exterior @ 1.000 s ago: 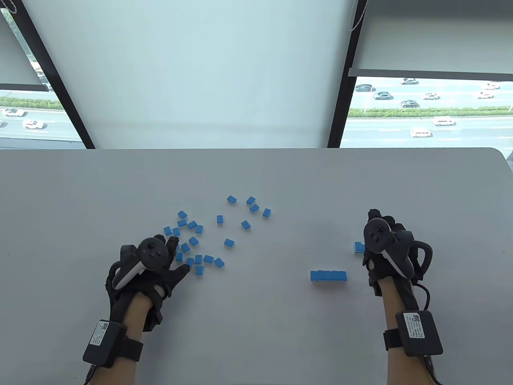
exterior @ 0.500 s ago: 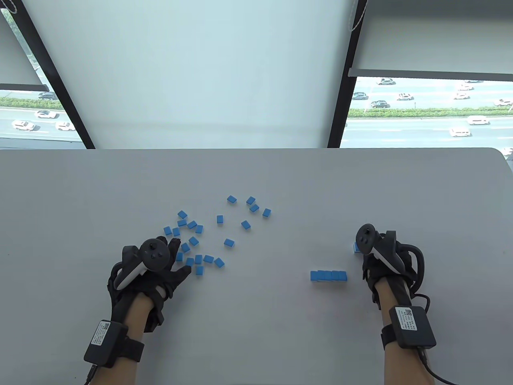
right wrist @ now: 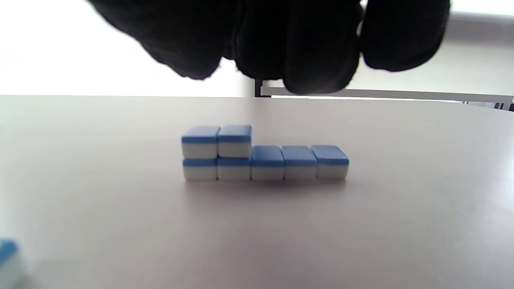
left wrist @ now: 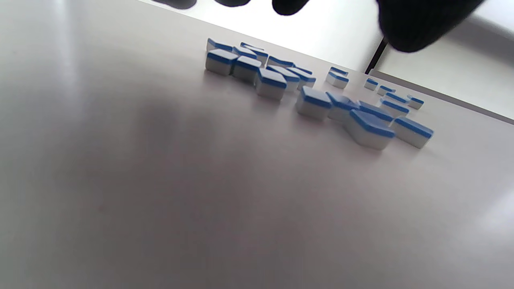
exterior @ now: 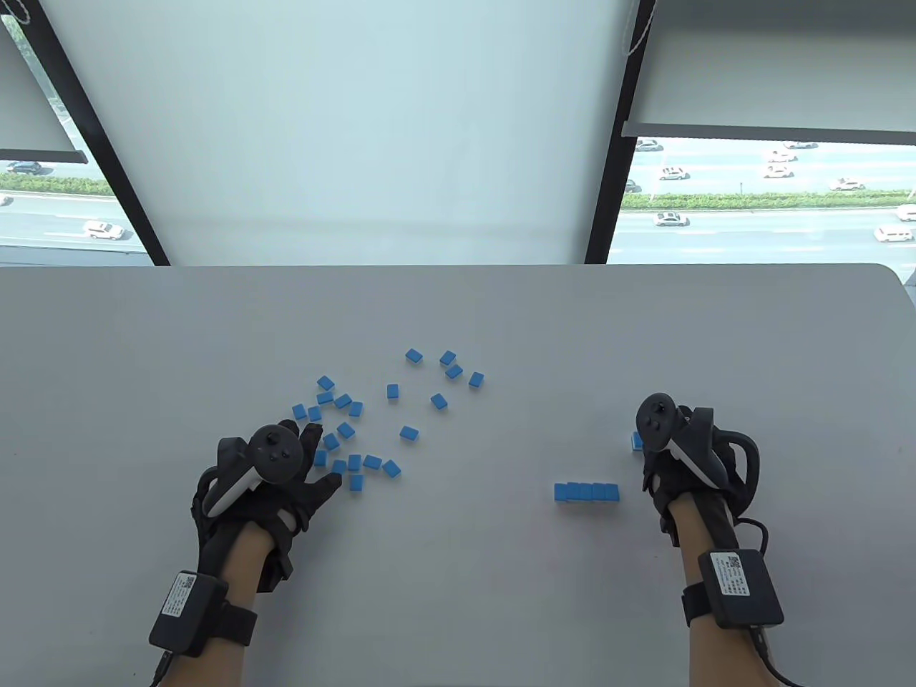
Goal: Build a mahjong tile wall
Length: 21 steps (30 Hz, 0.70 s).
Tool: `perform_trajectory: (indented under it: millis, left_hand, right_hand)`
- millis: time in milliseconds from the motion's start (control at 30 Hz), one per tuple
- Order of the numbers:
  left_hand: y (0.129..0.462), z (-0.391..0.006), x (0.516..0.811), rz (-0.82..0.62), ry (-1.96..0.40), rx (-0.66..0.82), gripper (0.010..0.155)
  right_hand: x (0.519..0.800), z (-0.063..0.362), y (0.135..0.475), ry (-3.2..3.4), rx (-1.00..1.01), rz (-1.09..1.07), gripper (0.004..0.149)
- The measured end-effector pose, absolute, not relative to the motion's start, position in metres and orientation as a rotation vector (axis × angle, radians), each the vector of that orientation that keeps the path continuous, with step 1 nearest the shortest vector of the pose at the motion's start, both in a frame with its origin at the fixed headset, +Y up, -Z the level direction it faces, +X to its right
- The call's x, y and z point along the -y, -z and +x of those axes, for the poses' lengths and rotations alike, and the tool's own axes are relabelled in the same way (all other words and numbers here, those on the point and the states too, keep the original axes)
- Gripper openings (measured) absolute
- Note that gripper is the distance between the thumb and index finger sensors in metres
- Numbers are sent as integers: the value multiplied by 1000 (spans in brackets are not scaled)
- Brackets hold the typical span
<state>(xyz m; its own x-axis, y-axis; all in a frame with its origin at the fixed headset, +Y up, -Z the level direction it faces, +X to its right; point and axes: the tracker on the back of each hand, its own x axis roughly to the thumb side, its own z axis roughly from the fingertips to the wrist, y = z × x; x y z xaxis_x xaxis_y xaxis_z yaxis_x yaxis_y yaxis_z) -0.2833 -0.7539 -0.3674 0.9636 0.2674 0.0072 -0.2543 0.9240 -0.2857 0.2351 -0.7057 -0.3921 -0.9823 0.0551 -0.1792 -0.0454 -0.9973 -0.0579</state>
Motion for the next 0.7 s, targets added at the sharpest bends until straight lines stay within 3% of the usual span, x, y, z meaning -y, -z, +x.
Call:
perform_trajectory:
  millis: [167, 333, 500, 700]
  left_hand:
    - [368, -285, 752, -279, -265, 42, 84]
    - [368, -285, 750, -272, -255, 41, 84]
    - [369, -285, 750, -274, -257, 42, 85]
    - [369, -284, 749, -278, -261, 44, 85]
  right_hand:
    - [672, 185, 417, -2991, 53, -160, 69]
    - [663, 114, 460, -3075, -22, -44, 70]
    - [690, 54, 506, -3112, -199, -14, 69]
    - [736, 26, 529, -3171, -404, -100, 69]
